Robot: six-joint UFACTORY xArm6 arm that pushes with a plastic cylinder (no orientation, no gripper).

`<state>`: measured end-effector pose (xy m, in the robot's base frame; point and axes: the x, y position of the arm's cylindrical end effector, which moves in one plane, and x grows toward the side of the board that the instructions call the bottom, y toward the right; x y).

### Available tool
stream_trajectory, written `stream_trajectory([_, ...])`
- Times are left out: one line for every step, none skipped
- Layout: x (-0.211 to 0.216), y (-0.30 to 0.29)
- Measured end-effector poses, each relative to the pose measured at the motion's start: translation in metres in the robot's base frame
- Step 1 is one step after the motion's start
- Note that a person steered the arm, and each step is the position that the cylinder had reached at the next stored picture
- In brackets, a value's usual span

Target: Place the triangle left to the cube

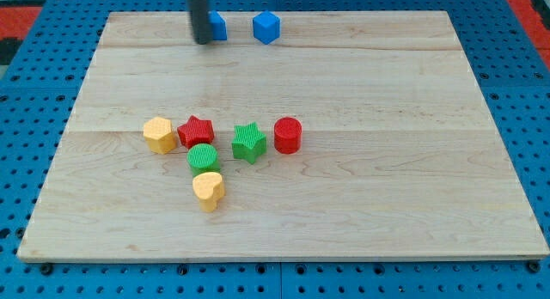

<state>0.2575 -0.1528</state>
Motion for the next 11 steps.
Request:
stream_trajectory([-0.040,0.001])
stream_trajectory([-0.038,0.054])
stream_trajectory([-0.035,0.096])
stream_trajectory([-0.057,0.109])
stream_trajectory([-0.054,0.127])
stream_trajectory([-0.030,0.127])
stream_trajectory([-0.020,0.128])
stream_trajectory([-0.024,0.130])
stream_trajectory([-0.033,0.130])
stream_trajectory([-0.034,0.087])
stream_trajectory([-0.044,0.019])
